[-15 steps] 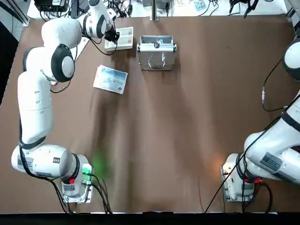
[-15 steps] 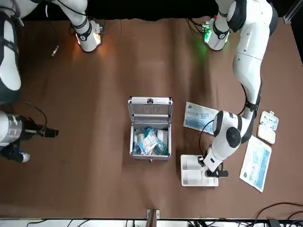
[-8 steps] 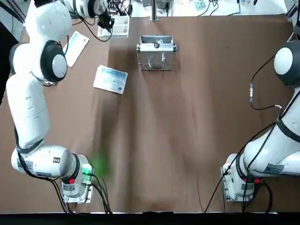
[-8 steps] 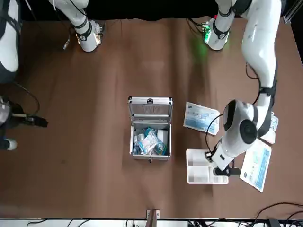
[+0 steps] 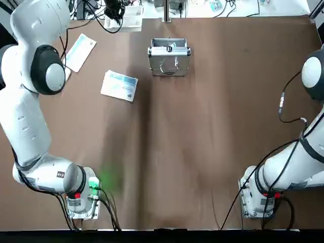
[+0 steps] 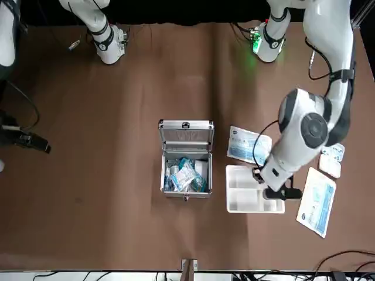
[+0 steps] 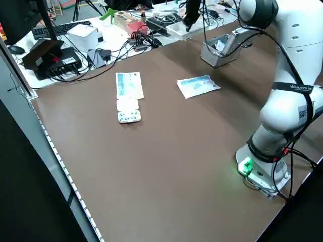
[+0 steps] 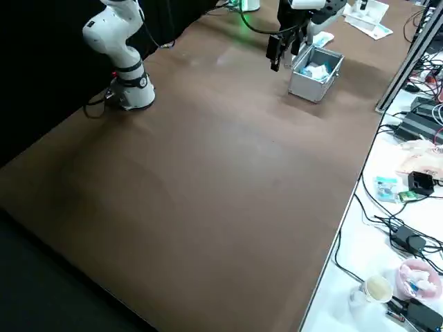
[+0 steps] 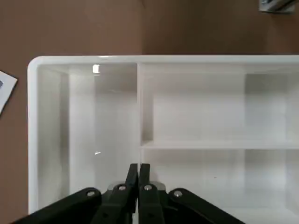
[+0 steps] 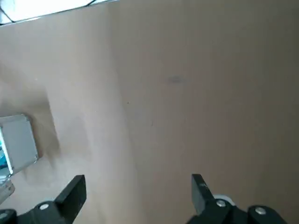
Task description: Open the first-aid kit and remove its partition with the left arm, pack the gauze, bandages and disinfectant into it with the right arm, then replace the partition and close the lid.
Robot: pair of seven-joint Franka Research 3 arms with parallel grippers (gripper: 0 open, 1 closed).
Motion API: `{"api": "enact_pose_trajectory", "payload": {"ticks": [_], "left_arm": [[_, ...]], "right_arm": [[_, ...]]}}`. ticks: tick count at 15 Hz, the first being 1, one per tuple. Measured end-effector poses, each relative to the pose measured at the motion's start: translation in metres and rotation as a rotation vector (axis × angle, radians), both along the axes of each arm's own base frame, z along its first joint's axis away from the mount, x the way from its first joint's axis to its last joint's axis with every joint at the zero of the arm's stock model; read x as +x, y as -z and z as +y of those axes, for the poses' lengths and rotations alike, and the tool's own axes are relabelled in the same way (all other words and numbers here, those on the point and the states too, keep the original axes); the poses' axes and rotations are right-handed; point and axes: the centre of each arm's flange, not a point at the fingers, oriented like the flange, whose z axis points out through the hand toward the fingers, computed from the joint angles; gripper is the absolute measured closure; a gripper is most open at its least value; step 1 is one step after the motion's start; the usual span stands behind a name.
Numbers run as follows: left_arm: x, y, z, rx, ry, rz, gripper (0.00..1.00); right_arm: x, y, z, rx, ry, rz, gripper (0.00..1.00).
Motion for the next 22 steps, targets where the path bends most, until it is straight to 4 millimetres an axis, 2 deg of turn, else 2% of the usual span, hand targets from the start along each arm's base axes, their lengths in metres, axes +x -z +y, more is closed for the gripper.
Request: {"api": "enact_pose_trajectory", "payload": {"ticks": [4, 6, 8, 13, 16, 19, 22], "left_arm": [[-0.02, -0.013, -0.047, -0.011, 0.002, -0.012, 0.97], [-0.028, -0.014, -0.066, -0.014, 0.006, -0.012, 0.97], [-0.036, -0.014, -0.083, -0.01, 0.025, -0.015, 0.97], [-0.05, -0.008, -0.126, 0.013, 0.092, -0.035, 0.97], [-0.054, -0.002, -0.151, -0.001, 0.112, -0.055, 0.97], [-0.056, 0.008, -0.168, -0.005, 0.095, -0.073, 0.97], [-0.066, 0.021, -0.194, 0.005, 0.04, -0.109, 0.97]], "right_arm": [[-0.043, -0.035, -0.006, 0.021, -0.012, -0.034, 0.0], [-0.065, -0.042, -0.008, 0.029, -0.013, -0.046, 0.0], [-0.077, -0.044, -0.009, 0.034, -0.016, -0.054, 0.01], [-0.083, -0.042, -0.012, 0.03, -0.019, -0.057, 0.0], [-0.084, -0.039, -0.021, 0.012, -0.041, -0.052, 0.0], [-0.084, -0.035, -0.03, 0.01, -0.051, -0.046, 0.0], [-0.084, -0.035, -0.03, 0.009, -0.055, -0.049, 0.0]]}}
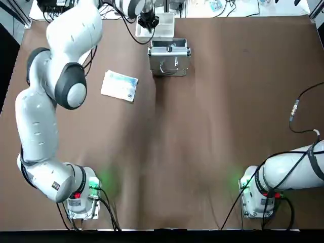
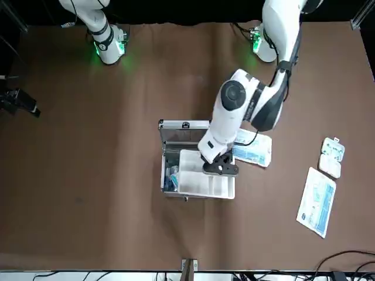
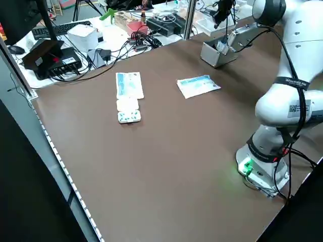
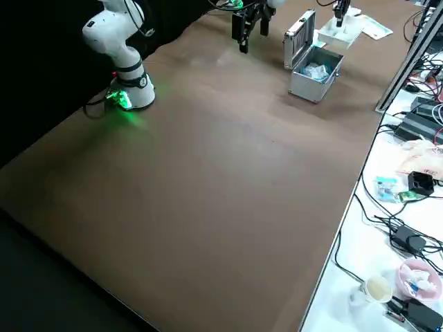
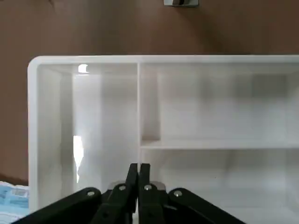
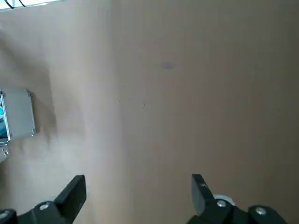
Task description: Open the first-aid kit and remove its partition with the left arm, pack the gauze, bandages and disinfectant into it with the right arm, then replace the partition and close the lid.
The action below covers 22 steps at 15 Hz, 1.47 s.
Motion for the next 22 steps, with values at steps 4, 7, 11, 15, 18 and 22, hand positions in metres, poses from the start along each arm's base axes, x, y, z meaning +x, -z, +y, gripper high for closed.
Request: {"api": "enact_pose_trajectory", "payload": {"ticks": [4, 7, 11, 15, 18, 22], "left_arm": [[-0.008, 0.018, -0.02, -0.006, 0.003, -0.004, 0.97], [-0.006, 0.02, -0.022, -0.017, 0.007, -0.016, 0.97], [-0.012, 0.031, -0.037, -0.028, 0.025, -0.023, 0.97], [-0.016, 0.038, -0.044, -0.035, 0.02, -0.023, 0.97], [-0.018, 0.044, -0.049, -0.038, 0.018, -0.022, 0.97], [-0.02, 0.056, -0.054, -0.036, 0.025, -0.015, 0.97]], "right_arm": [[0.0, 0.0, 0.007, 0.0, -0.018, 0.0, 0.0], [0.0, 0.001, 0.008, -0.001, -0.037, 0.001, 0.0], [0.0, 0.003, 0.006, -0.002, -0.042, 0.006, 0.0], [0.0, 0.005, 0.004, -0.002, -0.041, 0.01, 0.0], [0.0, 0.006, 0.005, -0.002, -0.043, 0.012, 0.0], [0.0, 0.007, 0.007, -0.002, -0.048, 0.013, 0.0]]}}
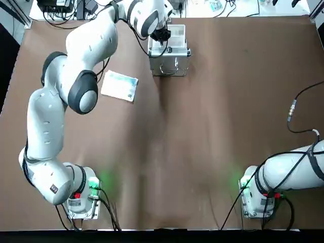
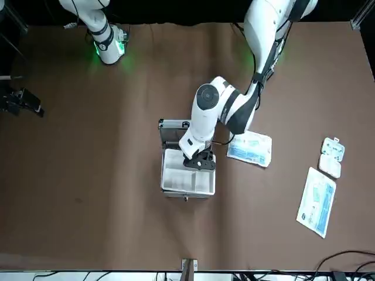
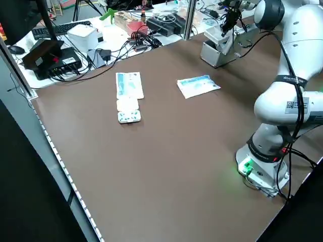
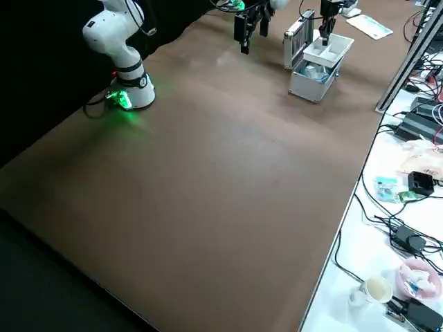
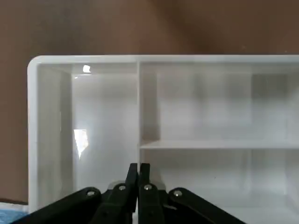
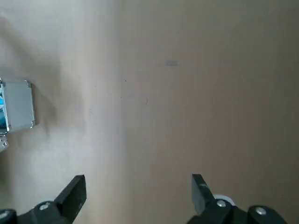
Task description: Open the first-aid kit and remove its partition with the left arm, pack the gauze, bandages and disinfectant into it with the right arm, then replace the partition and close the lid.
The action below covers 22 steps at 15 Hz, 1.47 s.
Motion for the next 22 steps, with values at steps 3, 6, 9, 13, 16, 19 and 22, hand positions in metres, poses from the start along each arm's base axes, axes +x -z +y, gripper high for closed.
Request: {"api": "enact_pose_trajectory", "payload": {"ticks": [3, 6, 9, 13, 16, 19, 22], "left_arm": [[0.0, 0.003, -0.003, -0.011, 0.004, -0.011, 0.97], [0.0, 0.007, -0.005, -0.015, 0.007, -0.014, 0.97], [0.0, 0.012, -0.006, -0.012, 0.006, -0.009, 0.97], [-0.006, 0.021, -0.013, -0.016, -0.015, 0.001, 0.97], [-0.006, 0.024, -0.015, -0.026, -0.019, -0.006, 0.97], [-0.005, 0.027, -0.015, -0.029, -0.024, -0.007, 0.97], [-0.005, 0.03, -0.015, -0.027, -0.025, -0.004, 0.97]], "right_arm": [[0.0, 0.0, 0.0, 0.0, 0.0, 0.0, 0.0], [0.0, 0.0, 0.0, 0.0, 0.0, -0.001, 0.0], [0.0, 0.0, 0.0, 0.0, 0.0, -0.004, 0.0], [0.001, -0.001, 0.001, -0.001, -0.001, -0.009, 0.0], [0.001, -0.001, 0.002, -0.001, -0.003, -0.011, 0.0], [0.001, -0.001, 0.002, -0.001, -0.003, -0.011, 0.0], [0.001, -0.001, 0.002, 0.0, -0.003, -0.009, 0.0]]}}
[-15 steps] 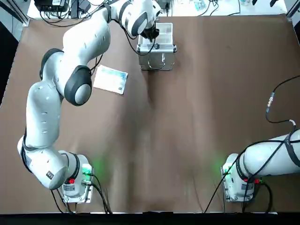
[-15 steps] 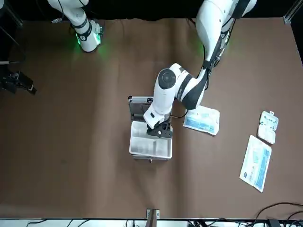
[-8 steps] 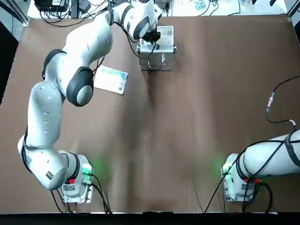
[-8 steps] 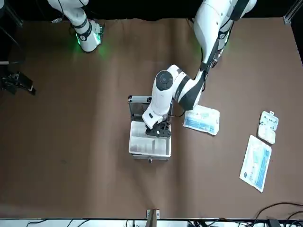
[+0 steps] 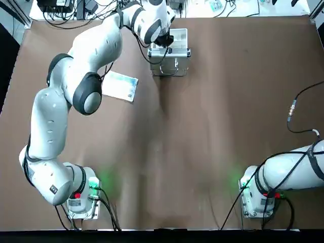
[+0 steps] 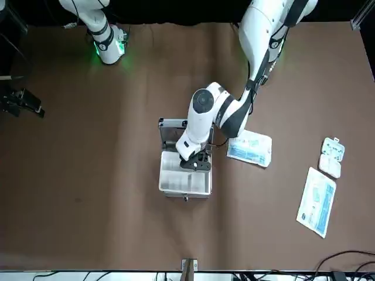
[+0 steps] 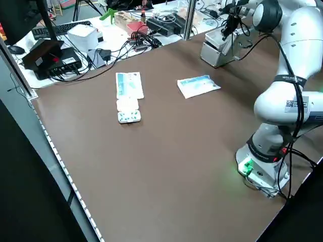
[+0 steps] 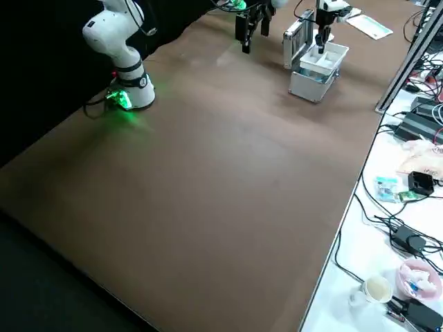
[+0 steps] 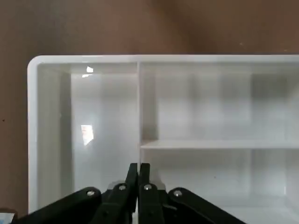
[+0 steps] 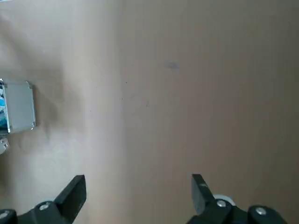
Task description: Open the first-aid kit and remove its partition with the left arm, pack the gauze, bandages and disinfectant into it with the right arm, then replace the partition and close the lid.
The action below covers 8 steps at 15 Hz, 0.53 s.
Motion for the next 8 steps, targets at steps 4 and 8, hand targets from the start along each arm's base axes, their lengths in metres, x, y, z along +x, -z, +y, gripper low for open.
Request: {"api": "enact_pose_trajectory", "payload": {"ticks": [4, 8], "left_arm": [[0.0003, 0.0057, 0.0005, 0.005, -0.001, 0.005, 0.97], [0.0004, 0.0068, 0.0006, 0.006, -0.001, 0.007, 0.97]], "right_arm": [[0.0, 0.0, 0.0, 0.0, 0.001, 0.001, 0.0], [-0.0001, 0.0001, 0.0, 0.0, 0.001, 0.001, 0.0]]}}
